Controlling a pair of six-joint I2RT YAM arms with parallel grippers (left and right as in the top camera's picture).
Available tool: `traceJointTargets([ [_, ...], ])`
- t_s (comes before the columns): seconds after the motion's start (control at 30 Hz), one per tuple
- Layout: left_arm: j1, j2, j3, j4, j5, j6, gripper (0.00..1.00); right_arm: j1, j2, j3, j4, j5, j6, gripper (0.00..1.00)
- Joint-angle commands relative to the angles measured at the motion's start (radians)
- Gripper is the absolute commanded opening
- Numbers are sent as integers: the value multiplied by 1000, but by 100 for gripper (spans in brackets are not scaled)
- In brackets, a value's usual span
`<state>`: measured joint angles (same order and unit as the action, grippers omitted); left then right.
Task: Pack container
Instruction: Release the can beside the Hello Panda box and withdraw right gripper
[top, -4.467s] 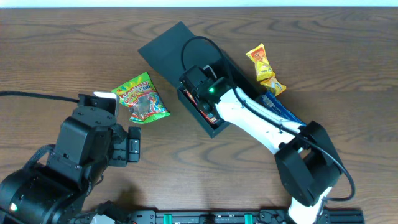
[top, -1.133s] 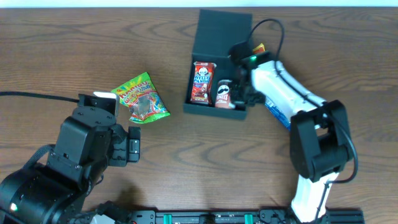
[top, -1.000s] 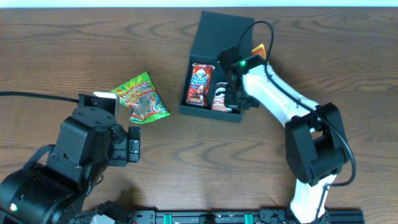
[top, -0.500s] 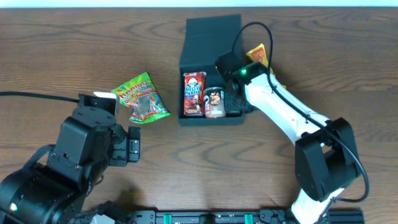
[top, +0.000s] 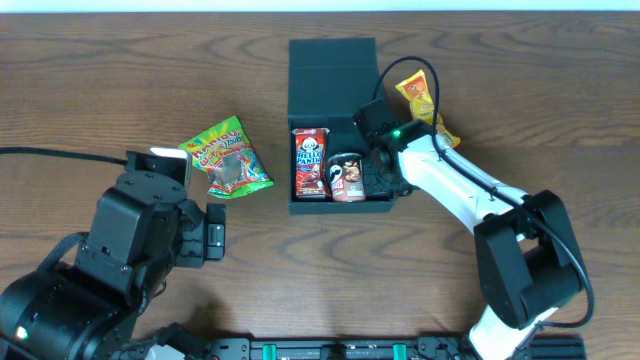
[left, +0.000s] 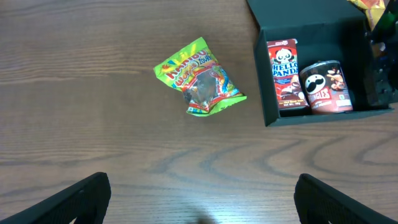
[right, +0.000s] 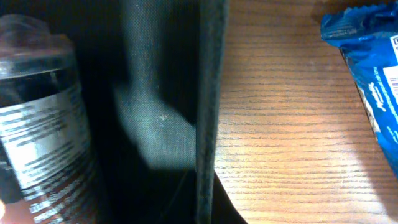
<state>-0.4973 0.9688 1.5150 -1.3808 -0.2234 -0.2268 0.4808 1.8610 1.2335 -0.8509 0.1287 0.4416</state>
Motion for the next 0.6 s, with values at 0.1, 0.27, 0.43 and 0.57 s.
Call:
traceJointTargets([
  [0.1,7,-4,0,-3,-4,21,95,2,-27,-20,-2,39,-48,9],
  [0.27,7,-4,0,-3,-4,21,95,2,-103,-20,-24,39,-42,39],
  [0.43,7,-4,0,-3,-4,21,95,3,-254,-20,-58,39,-42,48],
  [0.57,7,-4,0,-3,-4,22,95,4,-378,-20,-103,39,-27,34],
])
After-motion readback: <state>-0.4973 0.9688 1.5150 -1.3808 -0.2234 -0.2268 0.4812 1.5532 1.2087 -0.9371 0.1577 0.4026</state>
